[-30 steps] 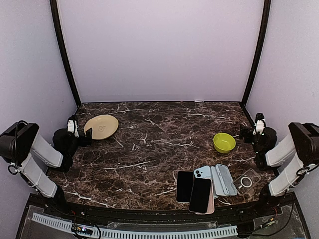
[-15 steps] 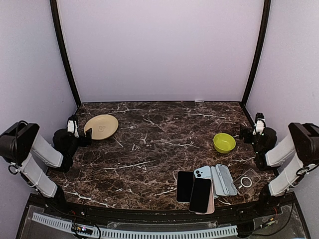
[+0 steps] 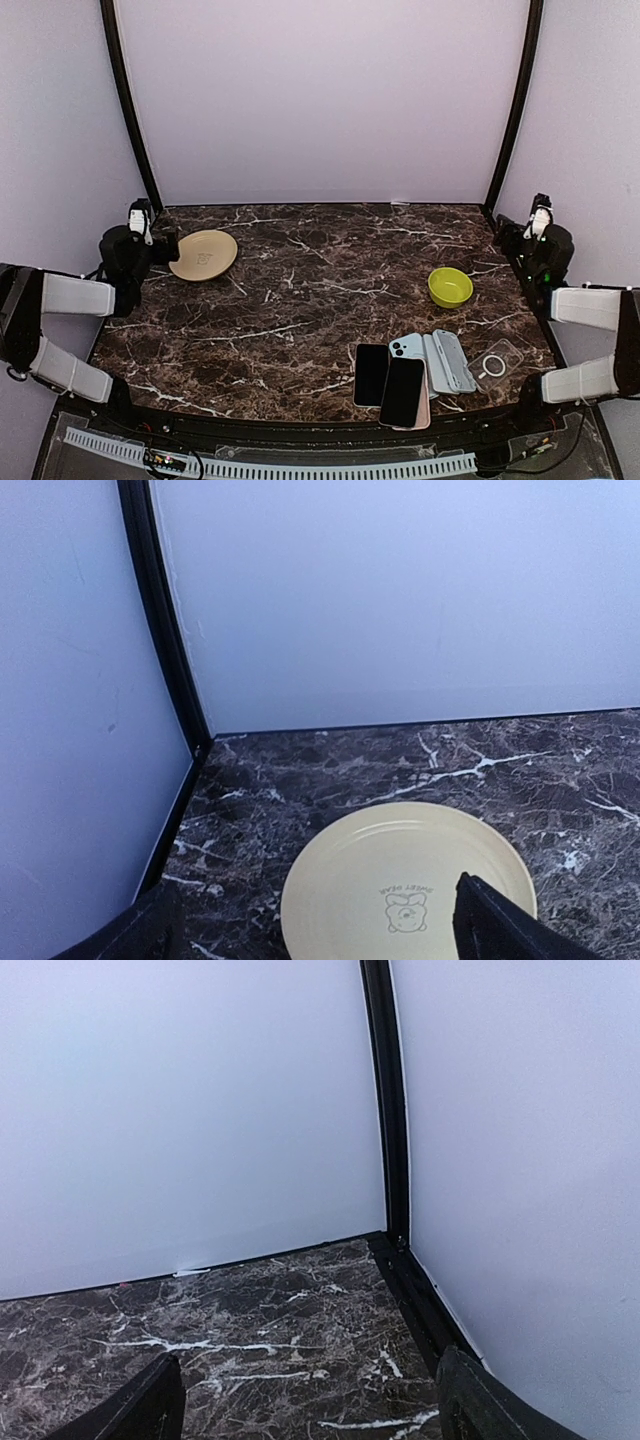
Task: Put the phone into the phone case
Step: Pick up the phone case from the corner of the board.
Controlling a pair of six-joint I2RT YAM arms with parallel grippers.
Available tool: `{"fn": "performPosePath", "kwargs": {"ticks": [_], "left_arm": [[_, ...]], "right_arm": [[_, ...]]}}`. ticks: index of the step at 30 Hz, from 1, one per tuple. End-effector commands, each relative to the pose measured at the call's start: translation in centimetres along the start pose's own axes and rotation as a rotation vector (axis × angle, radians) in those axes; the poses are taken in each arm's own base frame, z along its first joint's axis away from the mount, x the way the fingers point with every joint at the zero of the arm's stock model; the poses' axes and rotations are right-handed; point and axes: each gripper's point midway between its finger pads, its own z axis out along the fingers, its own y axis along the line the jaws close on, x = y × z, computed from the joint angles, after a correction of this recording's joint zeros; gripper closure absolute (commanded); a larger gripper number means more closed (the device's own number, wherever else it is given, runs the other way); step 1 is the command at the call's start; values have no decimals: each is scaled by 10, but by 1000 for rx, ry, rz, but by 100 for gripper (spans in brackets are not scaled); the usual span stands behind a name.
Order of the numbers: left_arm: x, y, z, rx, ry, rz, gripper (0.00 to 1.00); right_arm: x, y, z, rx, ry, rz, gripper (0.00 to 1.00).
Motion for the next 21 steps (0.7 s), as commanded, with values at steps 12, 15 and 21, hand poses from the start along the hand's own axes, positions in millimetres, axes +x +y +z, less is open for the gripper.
{"fn": "performPosePath", "kwargs": {"ticks": [12,15,21], "left_arm": [[-20,-150,-44,403,328,157,15],[-16,-166,-51,472,343,164,17],[-17,-180,-66,550,351,179,19]], "right_arm": [[63,17,-88,386,679,30,49],[98,20,-119,447,826,56,46],[152,24,-173,474,1029,99,44]]}}
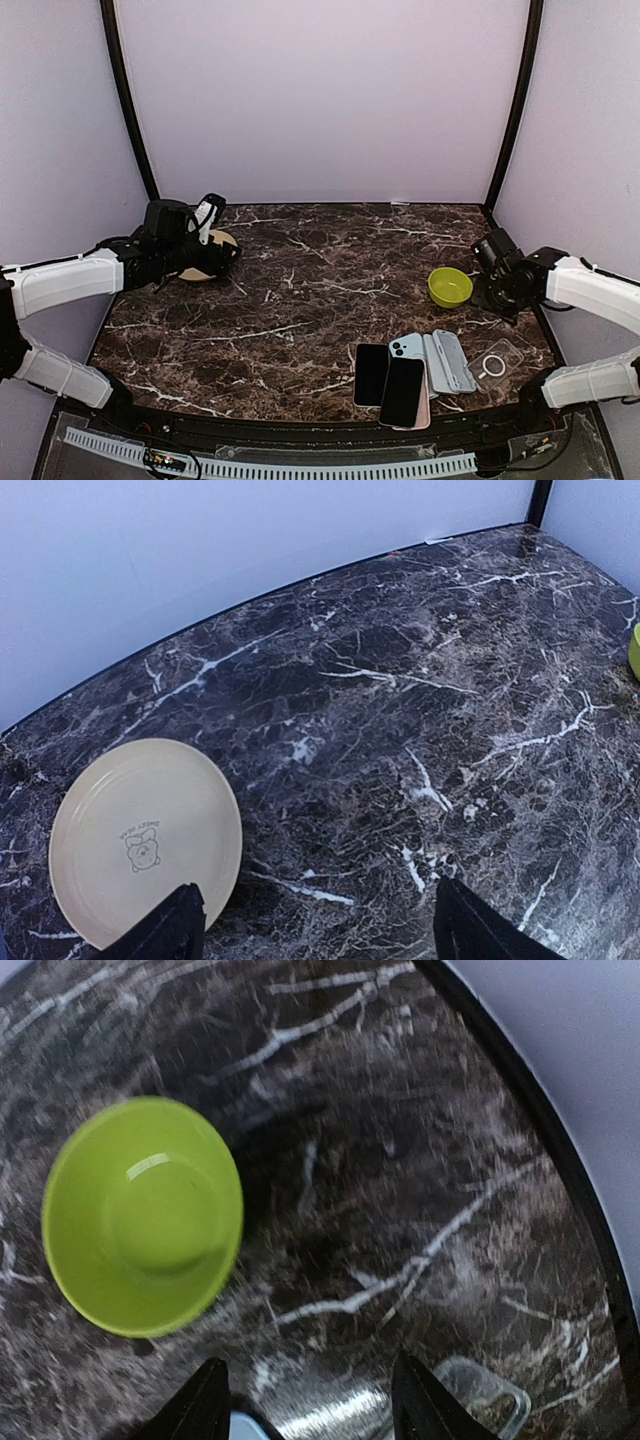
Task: Put the phone into the phone case
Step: Pick up the phone case from the corner of the board.
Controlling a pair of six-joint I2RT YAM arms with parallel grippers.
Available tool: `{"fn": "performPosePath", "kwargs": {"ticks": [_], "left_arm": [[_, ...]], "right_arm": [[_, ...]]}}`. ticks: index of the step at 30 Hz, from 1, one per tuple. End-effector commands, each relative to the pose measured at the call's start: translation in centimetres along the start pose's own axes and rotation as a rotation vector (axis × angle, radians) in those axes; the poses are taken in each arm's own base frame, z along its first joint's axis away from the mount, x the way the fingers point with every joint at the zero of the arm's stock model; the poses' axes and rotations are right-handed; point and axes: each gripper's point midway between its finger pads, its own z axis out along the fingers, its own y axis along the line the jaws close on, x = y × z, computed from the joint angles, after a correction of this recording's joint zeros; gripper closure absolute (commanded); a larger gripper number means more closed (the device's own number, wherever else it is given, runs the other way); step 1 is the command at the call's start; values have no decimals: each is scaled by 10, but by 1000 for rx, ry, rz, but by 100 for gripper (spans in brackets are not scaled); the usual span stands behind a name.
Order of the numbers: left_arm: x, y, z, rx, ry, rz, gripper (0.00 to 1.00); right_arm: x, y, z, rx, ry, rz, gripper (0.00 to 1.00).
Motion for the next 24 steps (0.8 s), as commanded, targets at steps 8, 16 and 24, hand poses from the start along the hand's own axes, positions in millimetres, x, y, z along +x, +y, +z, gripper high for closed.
{"fn": "performPosePath", "kwargs": {"ticks": [8,16,24], "left_arm": [[-13,-22,-22,113,-74,28,19],[-16,-27,-26,139,-87,28,19],[-19,-30,-29,155,-105,38,19]], "right_arm": [[95,-29,7,79,282,99,45],[117,-30,20,100,357,82,59],[131,-32,30,93,377,90,80]]}}
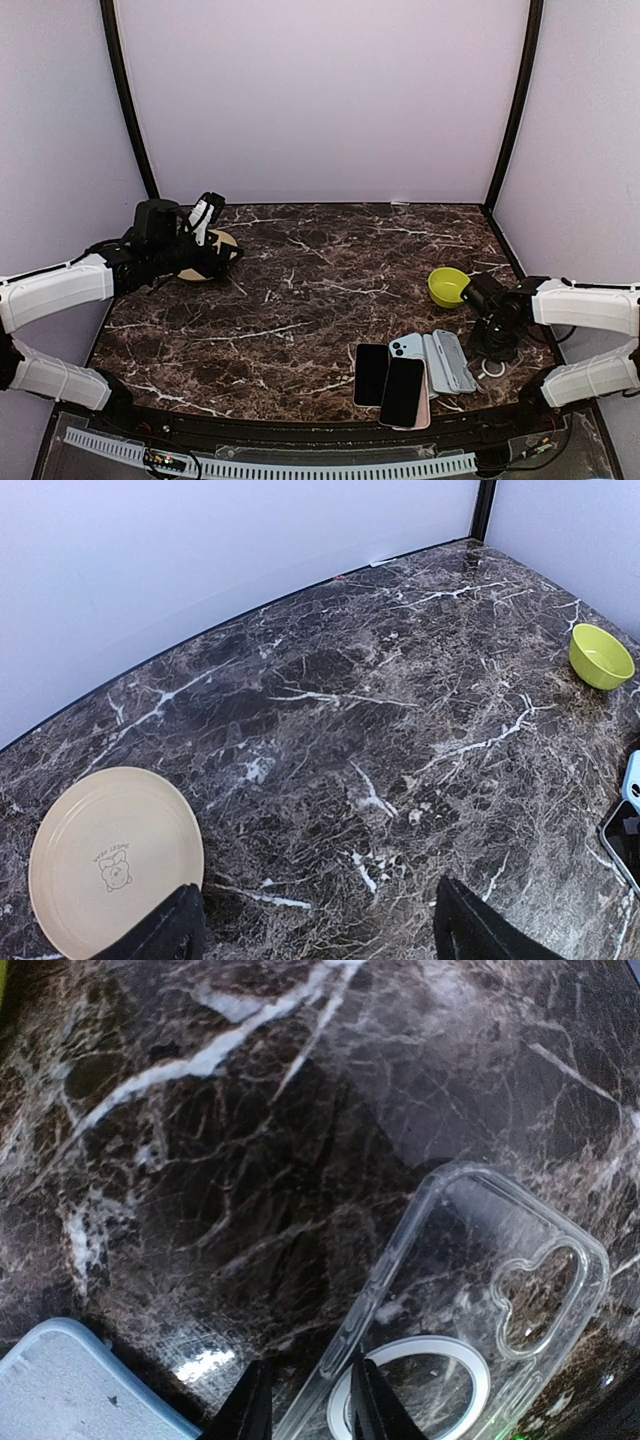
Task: Put the phone into the phone case
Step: Pick up the phone case from the corner of the board, then place the phone case at the center of the board.
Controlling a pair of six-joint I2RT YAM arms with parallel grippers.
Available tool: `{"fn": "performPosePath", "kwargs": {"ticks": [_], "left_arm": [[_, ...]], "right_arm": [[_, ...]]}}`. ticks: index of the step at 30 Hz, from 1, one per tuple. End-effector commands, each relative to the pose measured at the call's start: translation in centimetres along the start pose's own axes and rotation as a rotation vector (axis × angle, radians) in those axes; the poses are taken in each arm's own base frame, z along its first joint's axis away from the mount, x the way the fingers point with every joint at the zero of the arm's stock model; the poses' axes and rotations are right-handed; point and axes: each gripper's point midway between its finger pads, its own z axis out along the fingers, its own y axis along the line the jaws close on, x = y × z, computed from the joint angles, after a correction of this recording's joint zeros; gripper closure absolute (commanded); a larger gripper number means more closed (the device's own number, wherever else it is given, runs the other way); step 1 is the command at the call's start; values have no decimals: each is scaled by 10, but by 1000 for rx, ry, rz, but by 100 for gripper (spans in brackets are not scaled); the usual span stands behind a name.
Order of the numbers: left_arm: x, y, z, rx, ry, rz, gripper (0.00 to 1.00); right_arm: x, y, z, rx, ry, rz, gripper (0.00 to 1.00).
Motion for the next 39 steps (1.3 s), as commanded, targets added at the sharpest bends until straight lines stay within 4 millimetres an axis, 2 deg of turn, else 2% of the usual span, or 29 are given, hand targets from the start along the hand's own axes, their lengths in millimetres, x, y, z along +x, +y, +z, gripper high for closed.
{"fn": "performPosePath", "kwargs": {"ticks": [1,4,10,17,22,24,26,28,30,33,36,39], "left_arm": [[-8,-6,-6,27,-45,21,19],[-8,-7,-6,32,-45,21,19],[-9,-9,-7,42,-50,24,19],[-10,-10,-8,46,-55,26,19],[-11,-9,-9,40,-60,30,19],[-11,-8,-10,38,-62,30,19],[-11,-8,-10,37,-65,30,19],[-10,-8,-10,37,-66,32,19],[-11,-8,-10,35,-69,34,18],[-11,-7,-11,28,-75,35,16],[-12,-6,-12,22,-81,36,15],[-12,-4,-13,12,-83,36,13]], "right_arm": [[7,2,8,-9,25,5,86],[1,1,3,0,1,11,100],[-21,6,-25,-49,-90,49,100],[-63,8,-80,-44,-248,38,100],[-91,37,-115,-102,-324,5,100],[-101,58,-132,-134,-362,-27,100],[-105,88,-148,-169,-400,-75,100],[-100,130,-158,-218,-416,-146,100],[-86,177,-169,-286,-420,-232,100],[-48,244,-174,-372,-382,-370,100],[3,301,-177,-467,-321,-510,100],[61,340,-170,-558,-241,-641,100]]}}
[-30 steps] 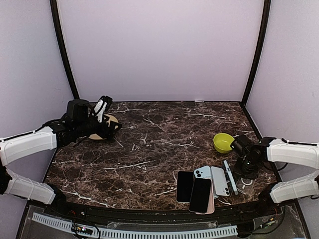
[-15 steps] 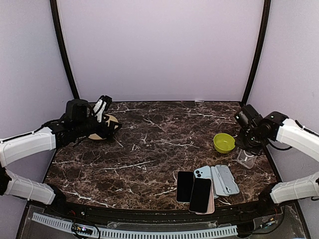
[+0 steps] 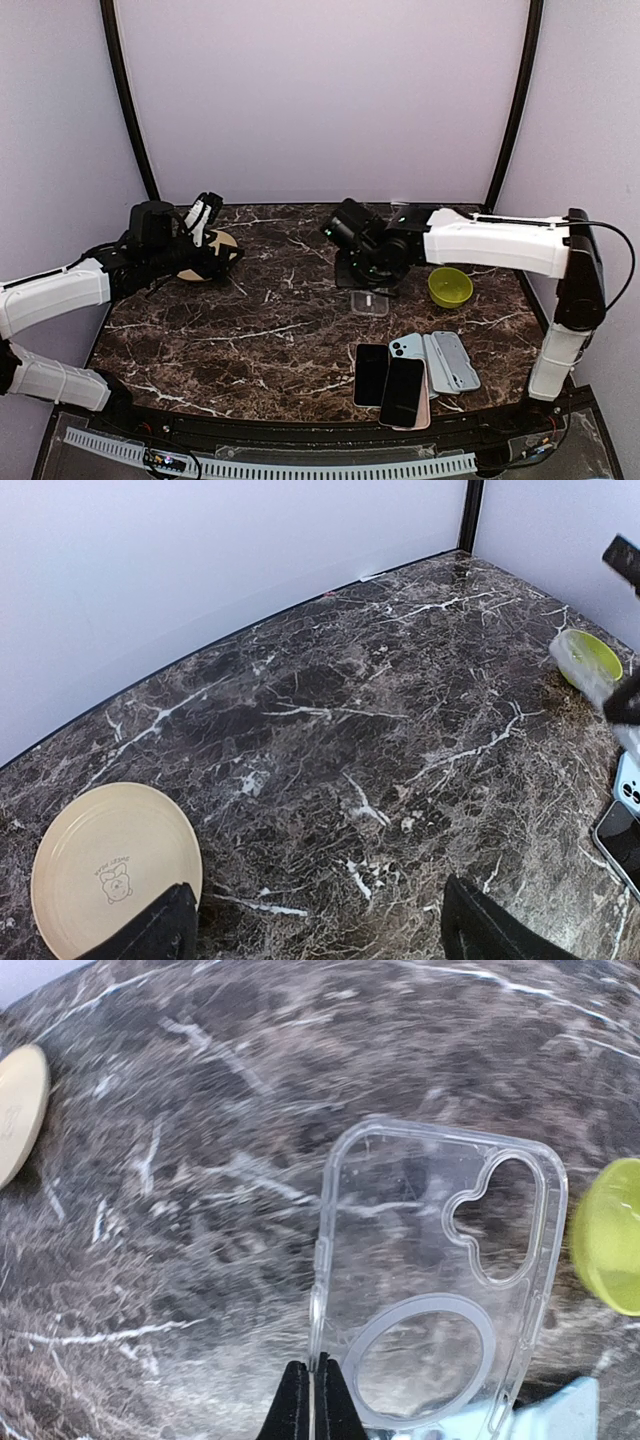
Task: Put the phone into the phone case
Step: Place the phone case at the center of the board.
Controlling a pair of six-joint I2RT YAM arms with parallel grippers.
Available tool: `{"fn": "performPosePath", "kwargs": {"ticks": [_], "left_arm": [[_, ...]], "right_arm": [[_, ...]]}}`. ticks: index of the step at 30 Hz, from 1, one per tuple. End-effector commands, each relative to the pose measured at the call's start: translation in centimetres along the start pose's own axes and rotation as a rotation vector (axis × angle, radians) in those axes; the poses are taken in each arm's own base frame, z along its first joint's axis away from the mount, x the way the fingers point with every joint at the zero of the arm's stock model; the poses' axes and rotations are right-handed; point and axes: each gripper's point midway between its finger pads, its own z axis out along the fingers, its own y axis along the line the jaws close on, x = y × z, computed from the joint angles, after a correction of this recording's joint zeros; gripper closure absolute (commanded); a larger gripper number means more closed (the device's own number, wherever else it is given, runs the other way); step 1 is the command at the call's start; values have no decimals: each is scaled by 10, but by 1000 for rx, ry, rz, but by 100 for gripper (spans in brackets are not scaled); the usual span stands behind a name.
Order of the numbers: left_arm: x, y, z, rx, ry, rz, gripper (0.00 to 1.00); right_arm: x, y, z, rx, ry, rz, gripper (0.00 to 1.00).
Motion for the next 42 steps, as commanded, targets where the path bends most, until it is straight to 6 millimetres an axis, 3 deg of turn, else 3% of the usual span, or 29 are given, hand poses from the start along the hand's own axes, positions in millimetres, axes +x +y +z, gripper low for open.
{"fn": "performPosePath", "kwargs": {"ticks": [1,4,10,21,25,26,30,32,35,38,40,42], "left_arm": [[-8,1,-7,-17,-39,15,13],[-9,4,-8,-30,-40,12,13],[-10,7,-9,-48,-39,6,12],[-8,6,-7,-44,-32,1,12],[-8,5,-8,-37,-34,2,11],[-9,3,-8,-29,-38,2,12],[-8,3,-7,-25,-36,3,11],[-8,2,-7,-23,-37,4,11],[-7,2,-7,-22,-36,4,11],[-7,2,-7,-23,-35,4,11],[-7,2,-7,-22,-35,4,11],[-7,1,-7,-13,-35,2,11]], "right_arm": [[45,89,5,-222,93,-139,100],[81,108,20,-260,200,-166,100],[120,115,46,-271,317,-152,100],[130,113,80,-169,338,-153,100],[133,112,84,-156,344,-164,100],[132,113,83,-158,342,-168,96],[122,117,73,-178,321,-205,57],[114,119,63,-198,299,-206,47],[105,111,46,-201,272,-192,40],[102,81,33,-127,253,-171,32],[102,52,25,-39,245,-141,4],[105,17,14,71,237,-115,1]]}}
